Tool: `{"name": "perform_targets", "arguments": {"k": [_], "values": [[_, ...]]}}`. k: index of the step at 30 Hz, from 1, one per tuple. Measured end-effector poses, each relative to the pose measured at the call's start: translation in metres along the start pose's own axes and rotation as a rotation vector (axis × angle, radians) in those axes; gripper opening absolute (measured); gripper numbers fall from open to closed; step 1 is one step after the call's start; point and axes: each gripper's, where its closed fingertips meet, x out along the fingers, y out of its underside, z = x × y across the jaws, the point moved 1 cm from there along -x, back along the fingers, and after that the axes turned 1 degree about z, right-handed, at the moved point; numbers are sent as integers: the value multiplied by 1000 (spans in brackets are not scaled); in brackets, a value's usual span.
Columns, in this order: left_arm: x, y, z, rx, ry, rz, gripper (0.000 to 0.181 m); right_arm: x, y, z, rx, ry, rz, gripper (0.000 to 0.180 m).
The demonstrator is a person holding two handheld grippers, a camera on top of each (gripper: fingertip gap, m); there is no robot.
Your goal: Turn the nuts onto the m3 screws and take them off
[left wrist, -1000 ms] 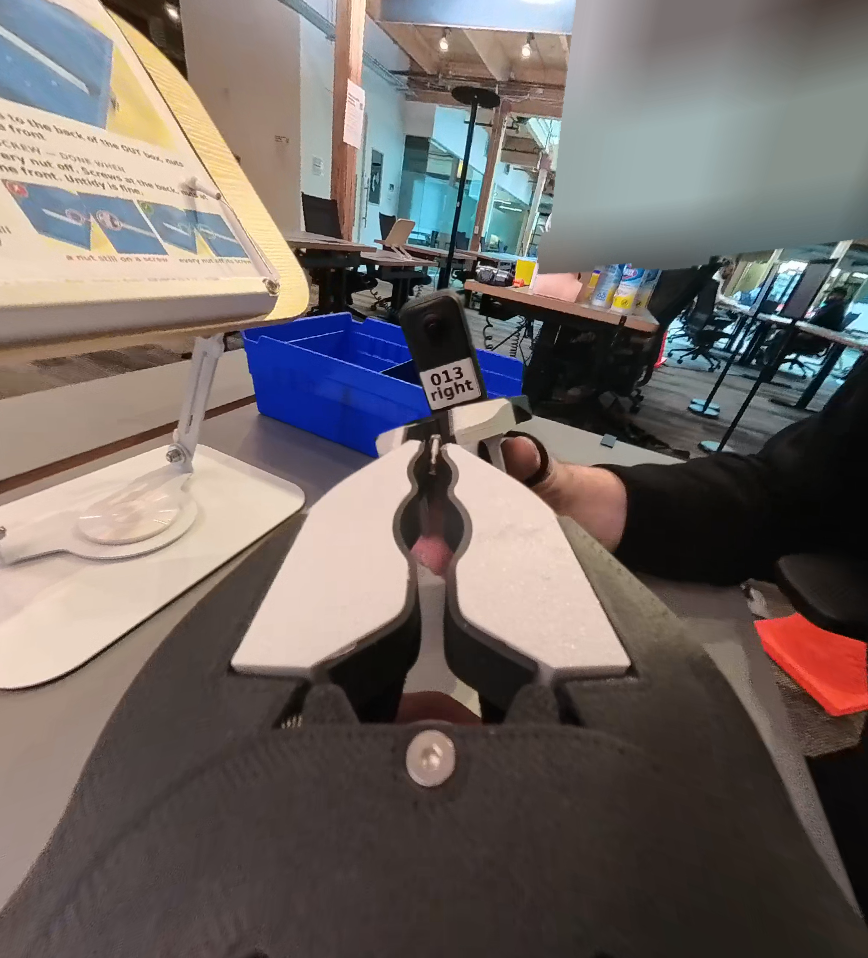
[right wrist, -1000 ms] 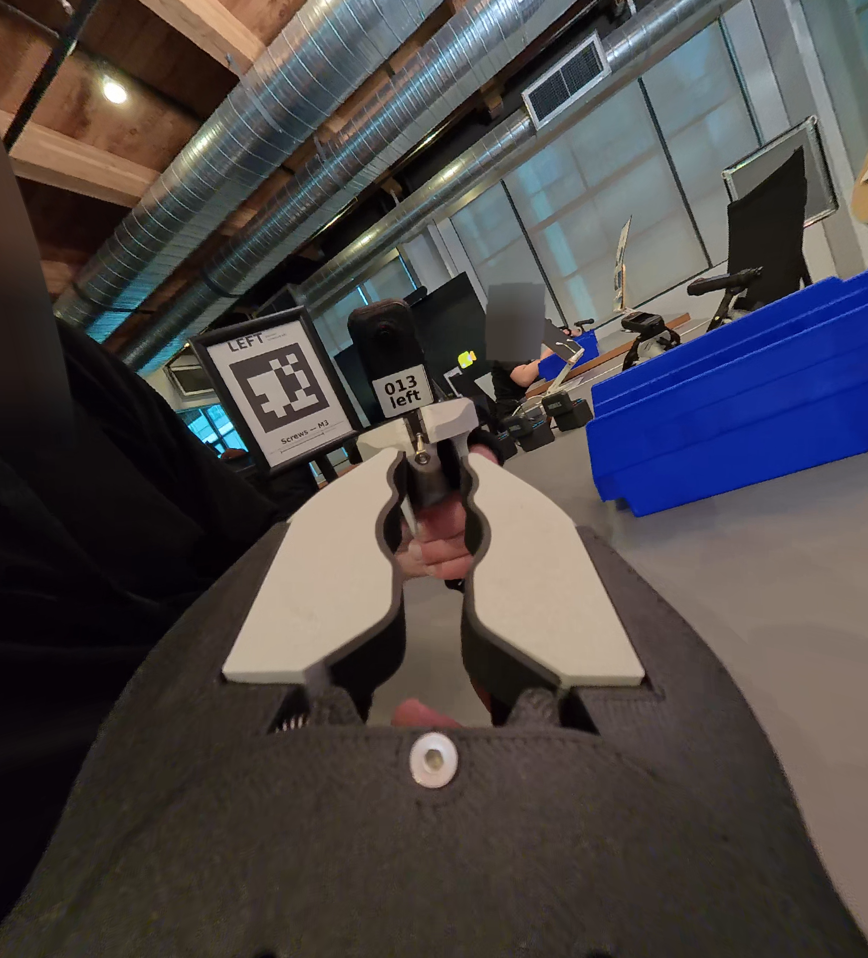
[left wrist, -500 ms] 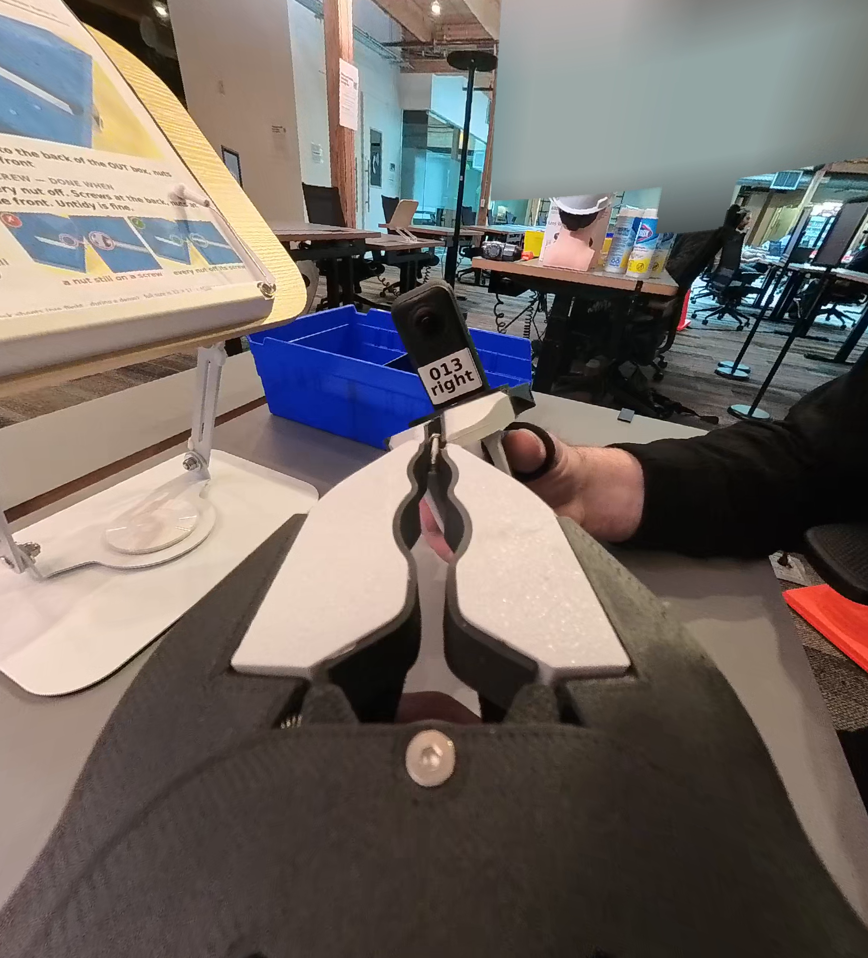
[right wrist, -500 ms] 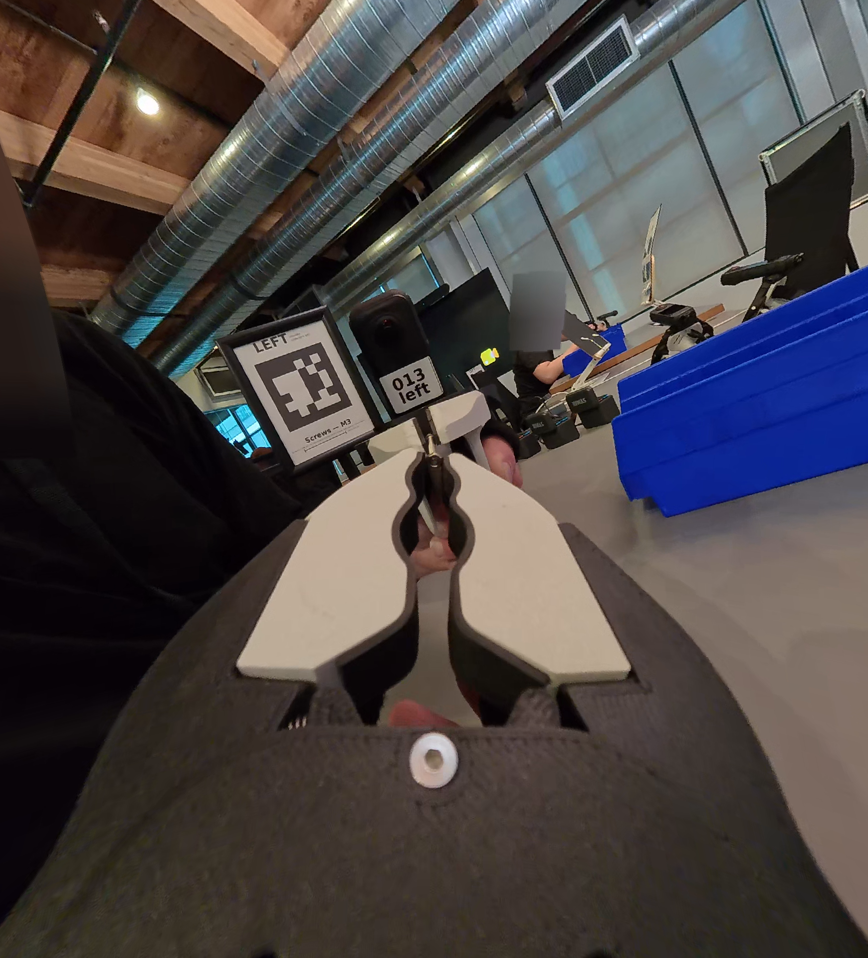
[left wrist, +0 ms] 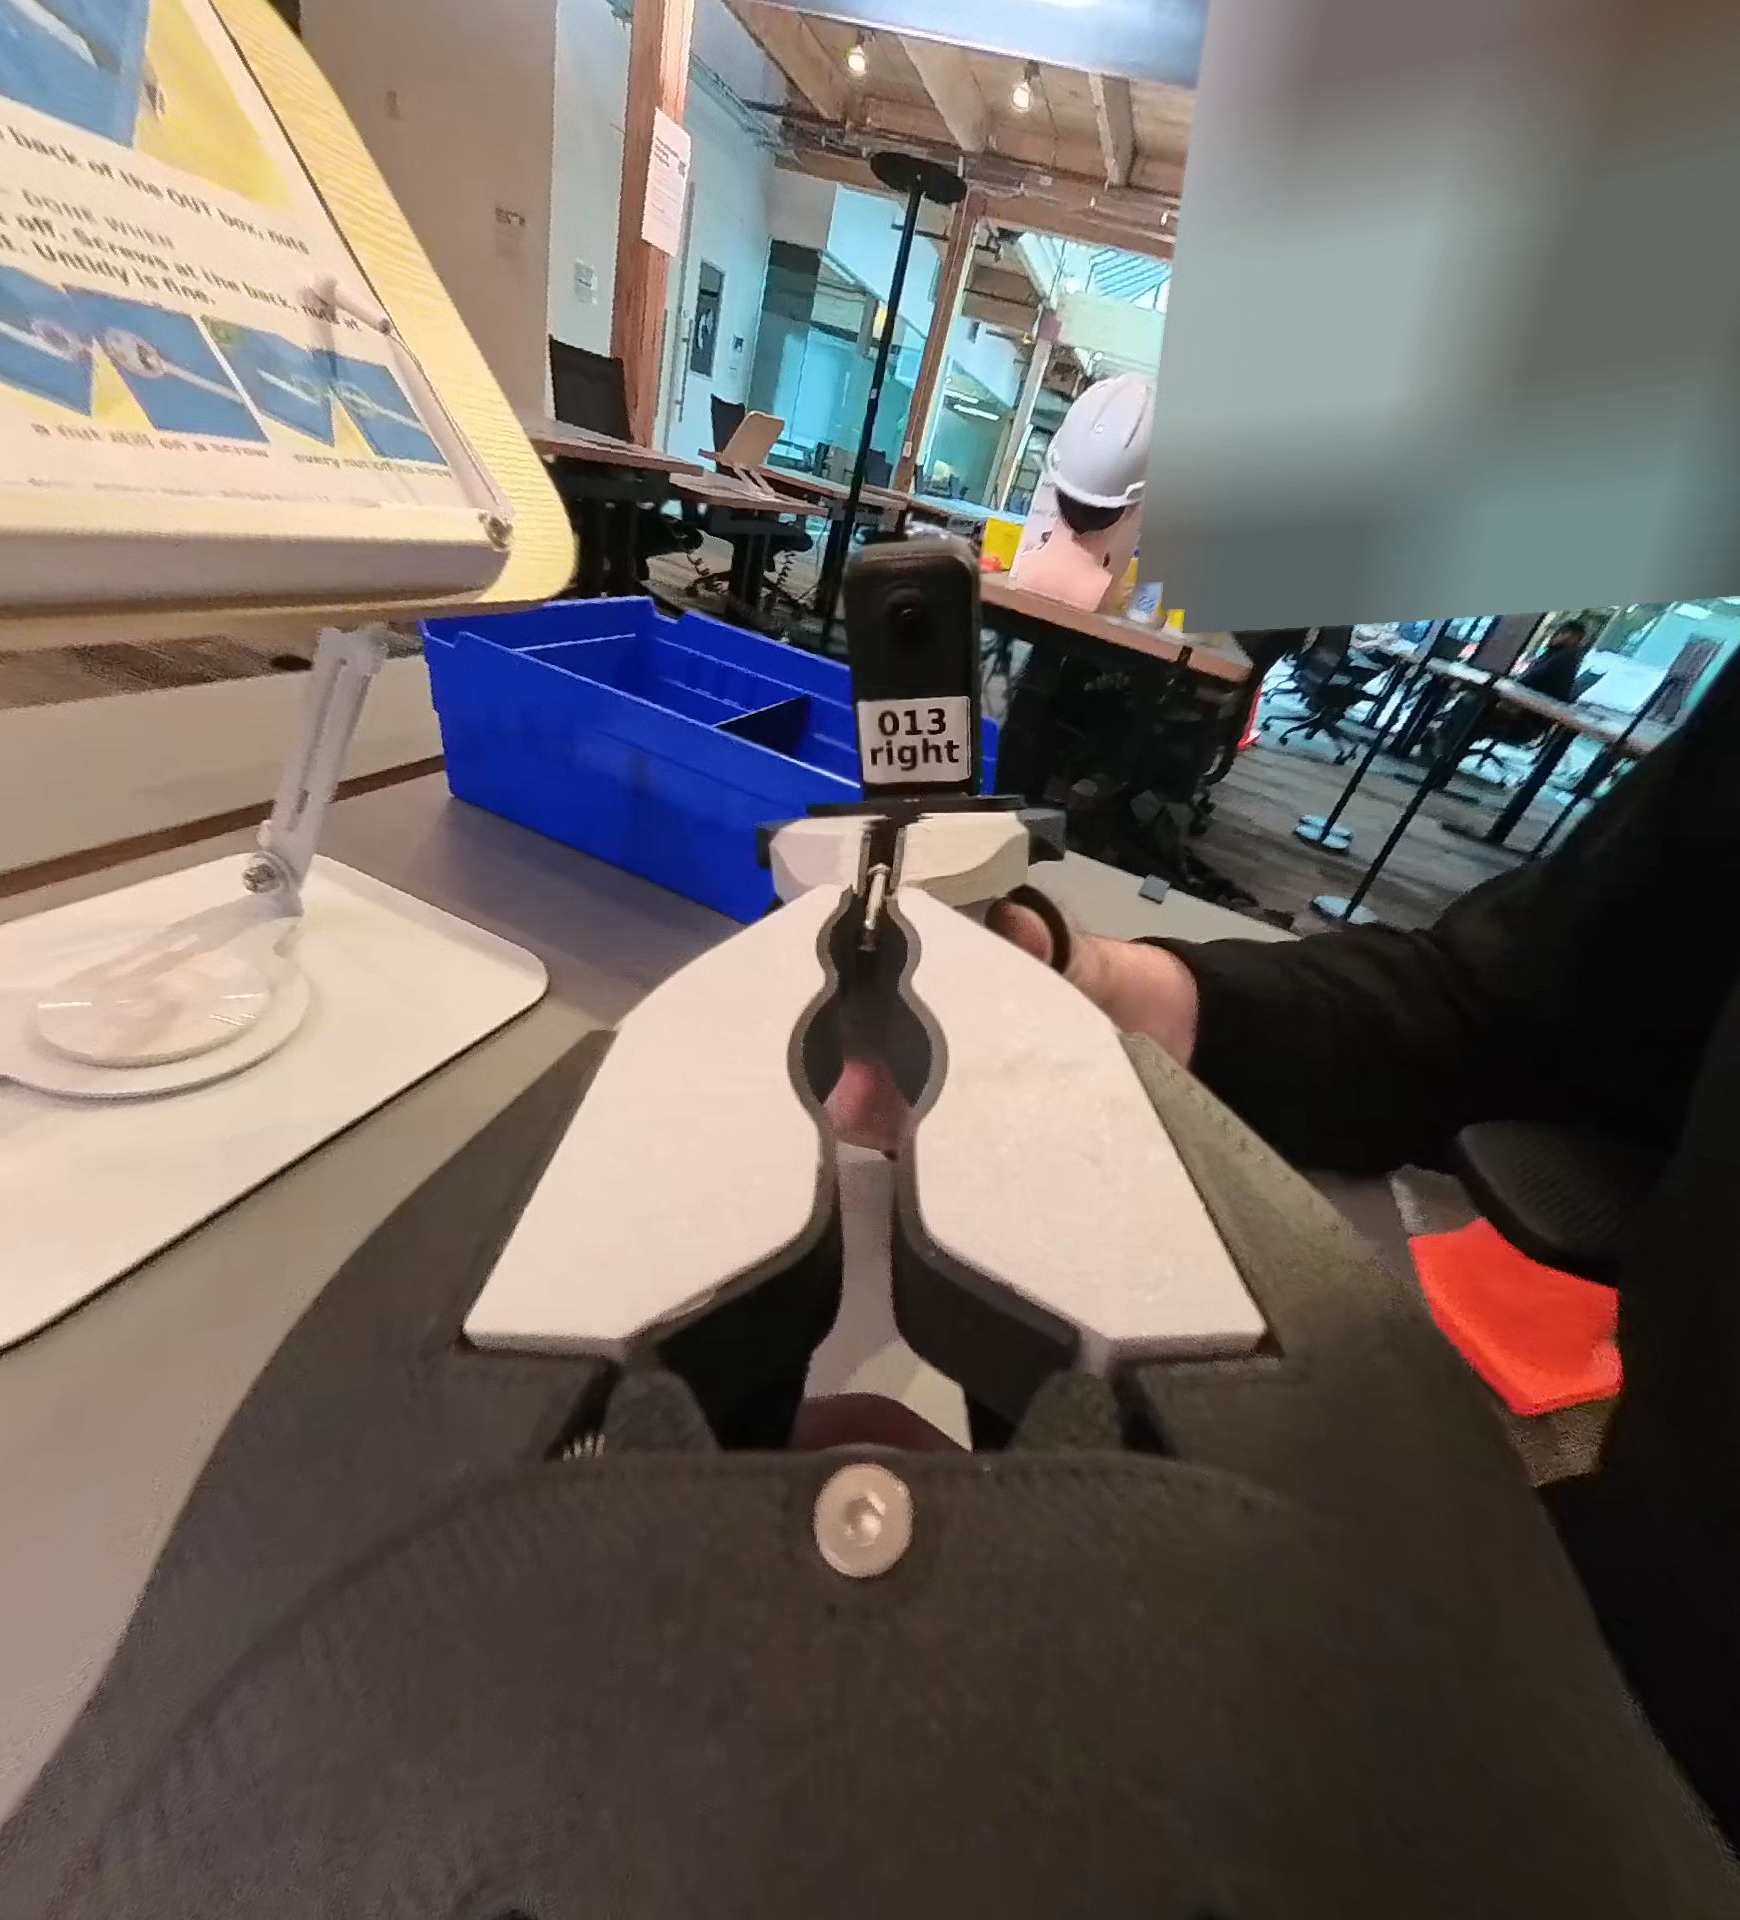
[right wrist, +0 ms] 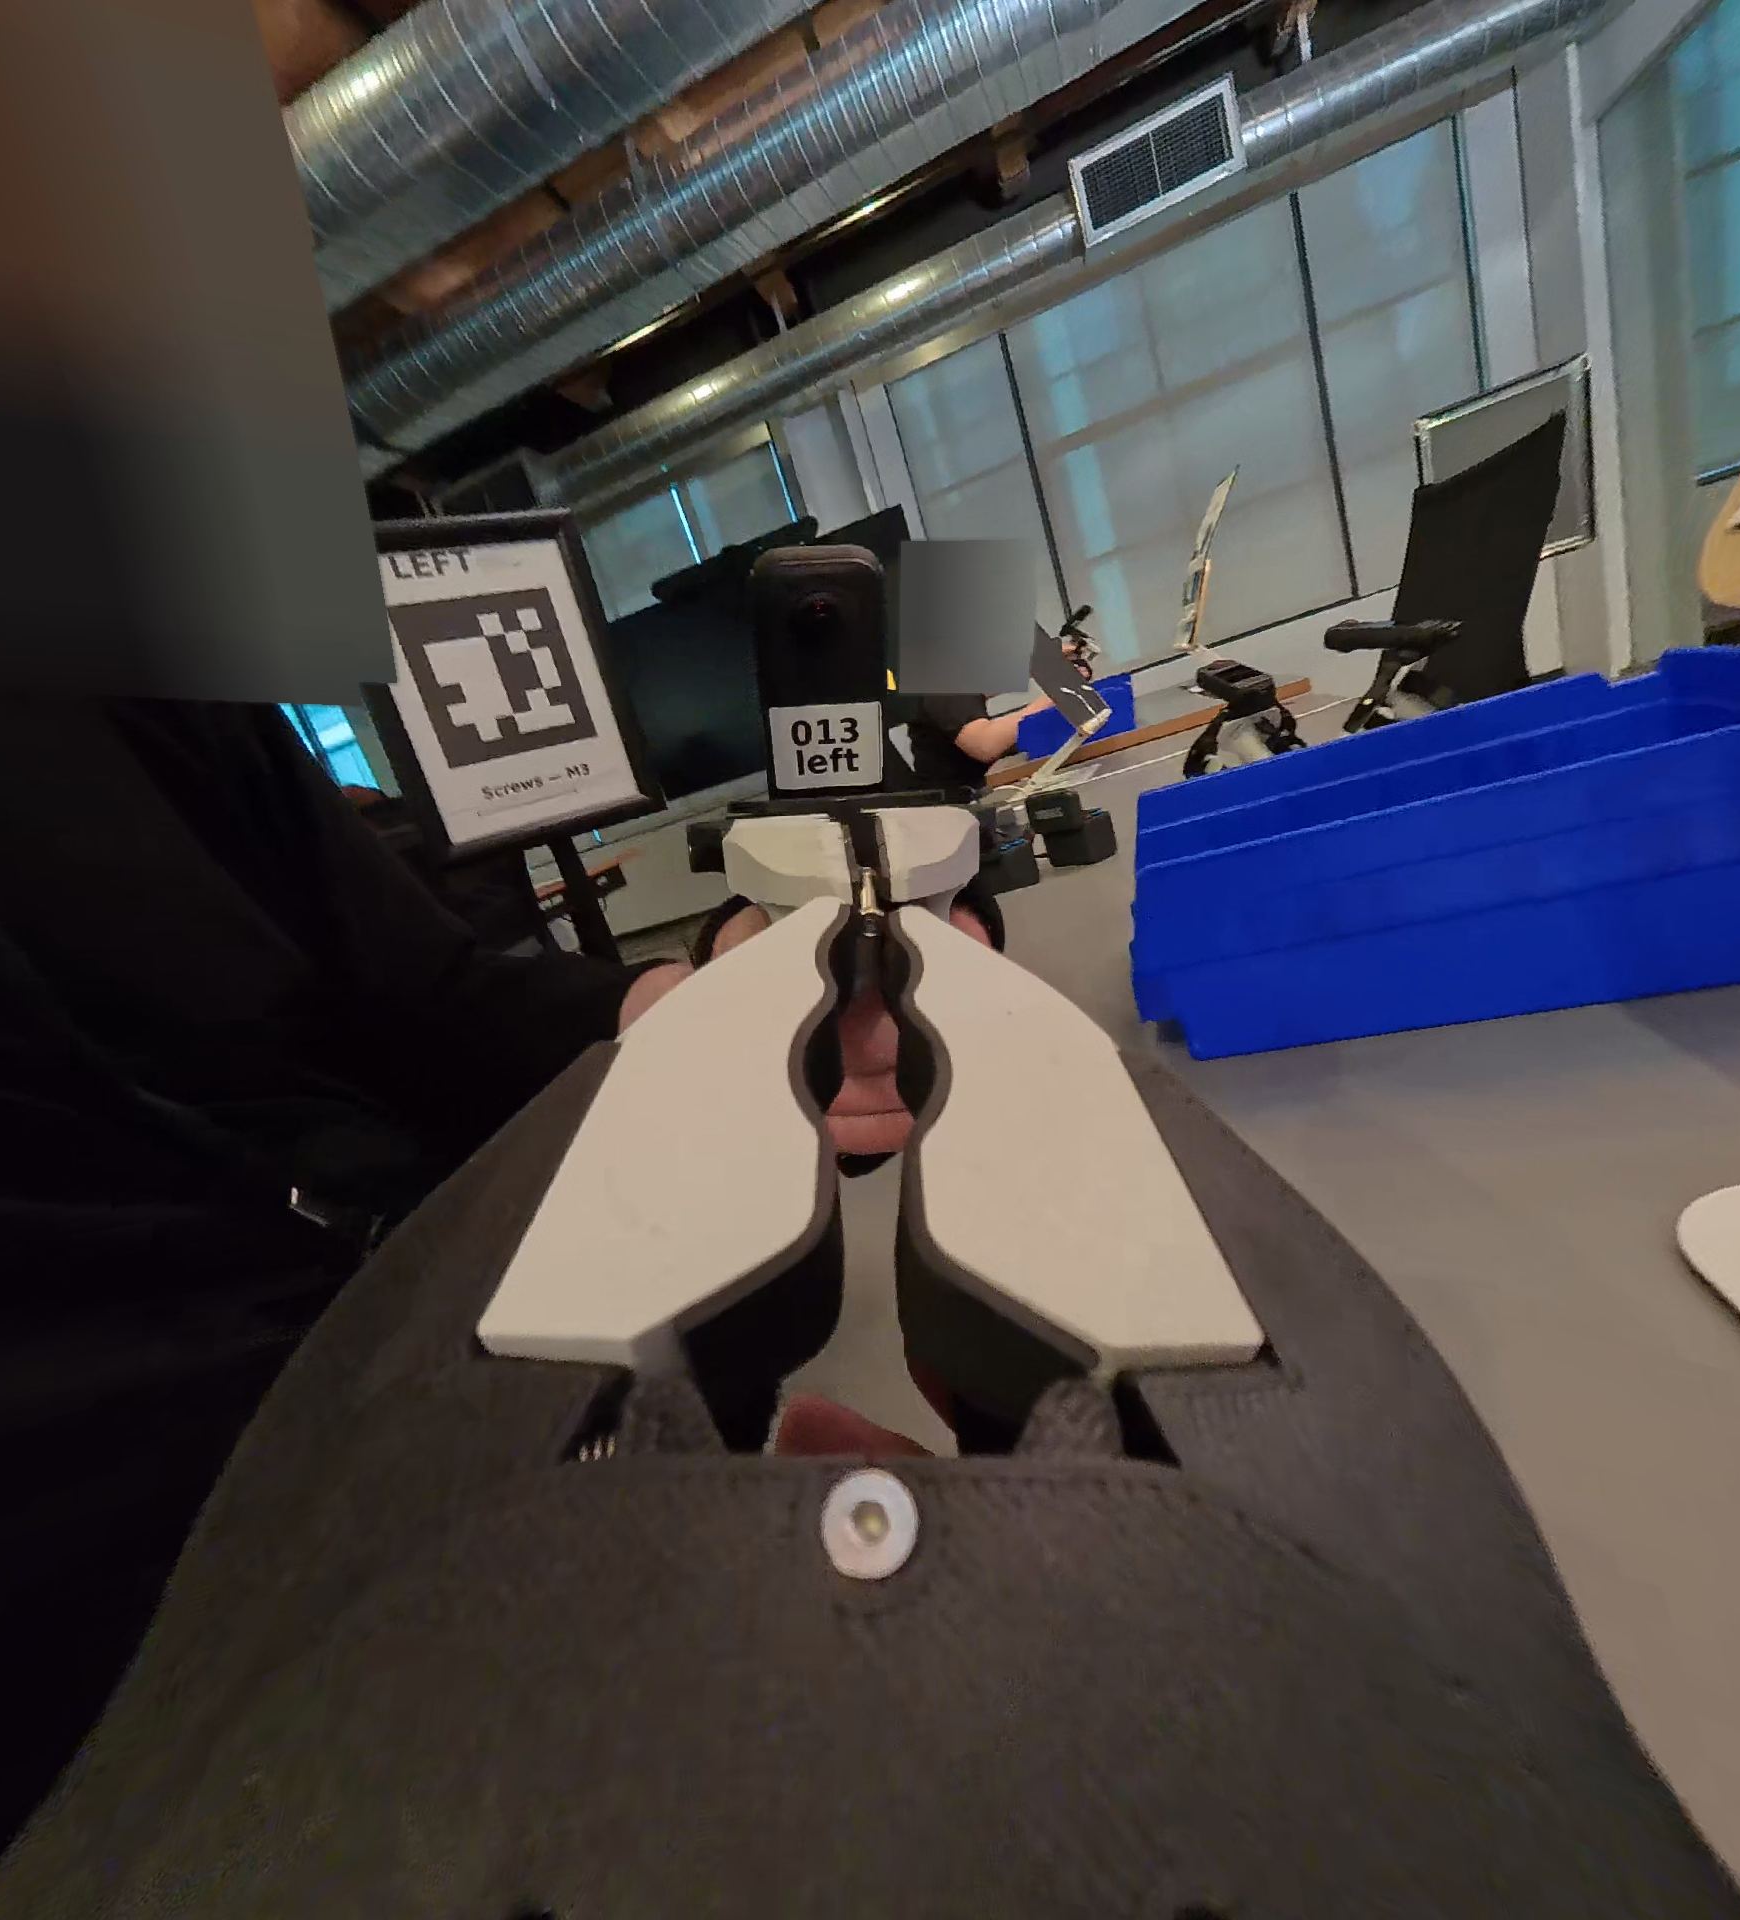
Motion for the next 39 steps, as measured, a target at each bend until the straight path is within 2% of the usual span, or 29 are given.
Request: {"name": "perform_targets", "arguments": {"k": [3,7,11,14,24,30,34,39], "values": [[0,1,0,-35,19,-21,4,0,0,0,-2,5,3,4],[-7,-7,1,76,-17,-53,14,-3,-3,-2,94,-31,-48,4],[-4,1,-3,372,-92,94,18,-2,-3,1,151,-66,-59,4],[0,0,-4,530,-147,147,12,-3,-3,-1,222,-92,-83,4],[1,1,-2,608,-165,194,4,-2,0,1,289,-144,-87,4],[2,2,-1,530,-135,208,3,-3,1,1,260,-128,-73,4],[2,0,-3,325,-69,192,3,-2,0,2,118,-67,-31,4],[0,-1,-5,-12,60,155,3,0,2,6,-178,54,91,5]]}}
